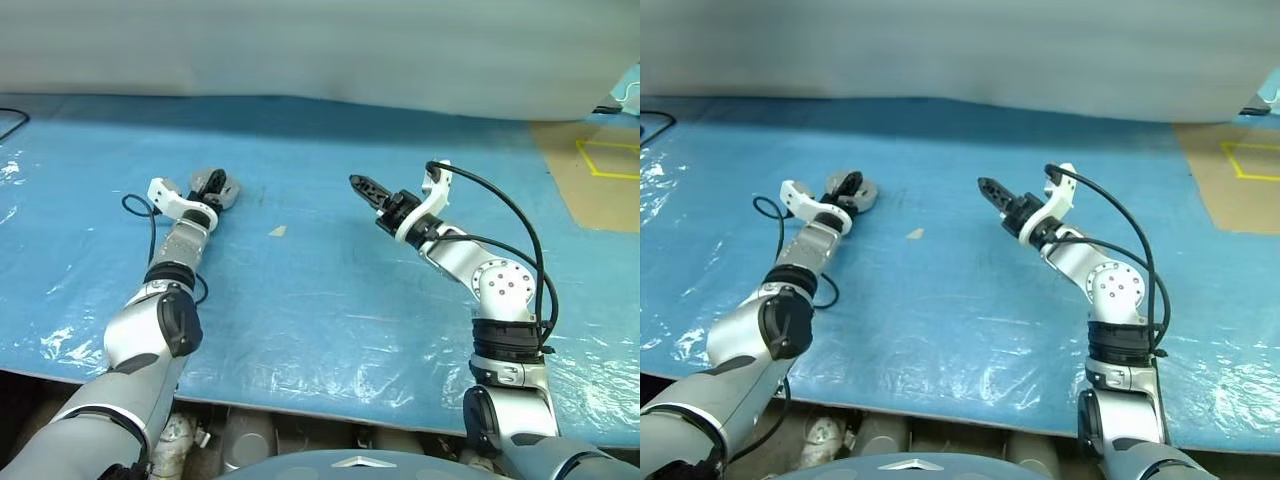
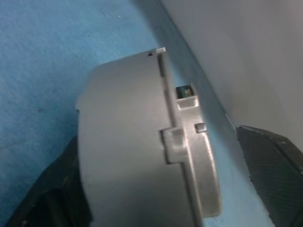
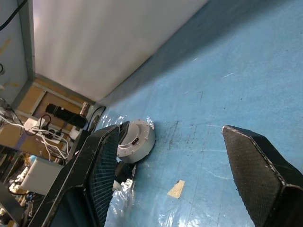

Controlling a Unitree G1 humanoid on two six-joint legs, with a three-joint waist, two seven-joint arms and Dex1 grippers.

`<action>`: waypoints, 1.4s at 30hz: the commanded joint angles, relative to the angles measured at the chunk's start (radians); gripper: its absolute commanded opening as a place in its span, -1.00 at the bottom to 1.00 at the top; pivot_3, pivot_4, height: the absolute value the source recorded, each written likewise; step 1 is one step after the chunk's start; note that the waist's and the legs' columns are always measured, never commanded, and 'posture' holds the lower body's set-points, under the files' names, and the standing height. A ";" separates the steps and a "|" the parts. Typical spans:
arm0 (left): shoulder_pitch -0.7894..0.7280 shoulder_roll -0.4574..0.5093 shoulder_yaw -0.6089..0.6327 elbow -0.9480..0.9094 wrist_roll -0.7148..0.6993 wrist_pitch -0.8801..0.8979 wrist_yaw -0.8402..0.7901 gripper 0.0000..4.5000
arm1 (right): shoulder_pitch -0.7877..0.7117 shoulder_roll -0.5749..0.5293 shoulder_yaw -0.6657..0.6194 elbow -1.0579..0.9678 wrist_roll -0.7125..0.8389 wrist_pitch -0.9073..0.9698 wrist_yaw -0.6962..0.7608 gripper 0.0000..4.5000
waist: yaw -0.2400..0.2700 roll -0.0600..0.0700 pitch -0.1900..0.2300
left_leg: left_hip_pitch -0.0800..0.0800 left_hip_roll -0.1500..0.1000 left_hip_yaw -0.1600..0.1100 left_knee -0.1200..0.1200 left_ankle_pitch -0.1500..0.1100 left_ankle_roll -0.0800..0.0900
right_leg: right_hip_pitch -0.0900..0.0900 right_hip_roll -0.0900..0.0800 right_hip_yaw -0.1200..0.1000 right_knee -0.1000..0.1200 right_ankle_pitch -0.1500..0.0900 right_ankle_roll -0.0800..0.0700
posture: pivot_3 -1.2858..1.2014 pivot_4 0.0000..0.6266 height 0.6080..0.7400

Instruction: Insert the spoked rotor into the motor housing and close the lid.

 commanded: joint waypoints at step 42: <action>0.411 0.026 -0.574 -1.028 0.208 0.158 -0.441 0.98 | 0.171 -0.188 0.206 -0.219 -0.834 -0.391 0.307 0.60 | -0.026 0.004 0.001 | 0.010 0.001 0.001 -0.002 0.000 0.000 | 0.009 -0.001 -0.002 -0.001 -0.005 -0.008 | 0.03 -0.52 1.00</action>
